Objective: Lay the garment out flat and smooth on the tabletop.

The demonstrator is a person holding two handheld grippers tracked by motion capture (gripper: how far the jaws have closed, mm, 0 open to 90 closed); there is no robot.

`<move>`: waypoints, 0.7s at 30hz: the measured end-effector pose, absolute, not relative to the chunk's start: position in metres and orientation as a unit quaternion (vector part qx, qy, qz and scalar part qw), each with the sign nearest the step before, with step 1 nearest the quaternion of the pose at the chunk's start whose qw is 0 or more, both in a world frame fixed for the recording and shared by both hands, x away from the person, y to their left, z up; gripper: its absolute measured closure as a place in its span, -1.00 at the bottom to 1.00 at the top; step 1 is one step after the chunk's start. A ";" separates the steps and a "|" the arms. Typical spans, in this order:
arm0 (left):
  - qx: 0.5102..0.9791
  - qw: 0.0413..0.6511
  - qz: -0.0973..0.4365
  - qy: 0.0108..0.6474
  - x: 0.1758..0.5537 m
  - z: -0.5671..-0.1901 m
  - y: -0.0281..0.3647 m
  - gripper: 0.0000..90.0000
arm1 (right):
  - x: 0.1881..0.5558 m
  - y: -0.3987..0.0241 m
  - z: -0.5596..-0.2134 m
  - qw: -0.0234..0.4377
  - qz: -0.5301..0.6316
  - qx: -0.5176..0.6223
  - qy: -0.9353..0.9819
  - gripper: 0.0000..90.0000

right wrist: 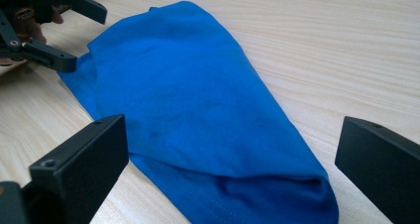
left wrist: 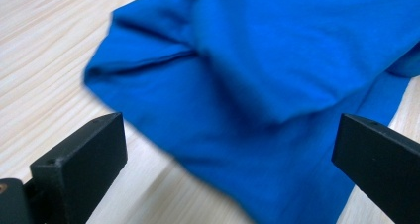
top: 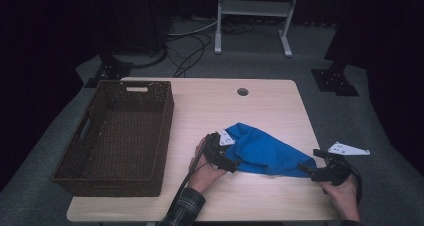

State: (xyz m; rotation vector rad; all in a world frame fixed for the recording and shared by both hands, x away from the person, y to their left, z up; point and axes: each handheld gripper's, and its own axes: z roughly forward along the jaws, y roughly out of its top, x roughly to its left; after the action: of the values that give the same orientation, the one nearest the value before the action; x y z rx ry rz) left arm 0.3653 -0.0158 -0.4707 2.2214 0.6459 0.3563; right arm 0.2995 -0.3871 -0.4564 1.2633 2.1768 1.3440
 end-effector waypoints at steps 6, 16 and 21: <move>0.891 0.364 0.131 0.237 0.369 -0.482 -0.034 -0.99 | 0.300 -0.388 -0.457 0.143 0.467 0.438 0.755 -1.00; 0.892 0.370 0.107 0.237 0.366 -0.484 -0.028 -0.99 | 0.300 -0.386 -0.457 0.142 0.465 0.436 0.758 -1.00; 0.890 0.370 0.109 0.242 0.354 -0.484 -0.018 -0.99 | 0.299 -0.382 -0.455 0.145 0.464 0.430 0.761 -1.00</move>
State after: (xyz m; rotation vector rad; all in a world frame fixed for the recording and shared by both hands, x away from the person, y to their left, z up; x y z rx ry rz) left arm 0.3543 -0.0179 -0.4837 2.2841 0.6216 0.2807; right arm 0.2991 -0.3824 -0.4552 1.2398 2.1911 1.3359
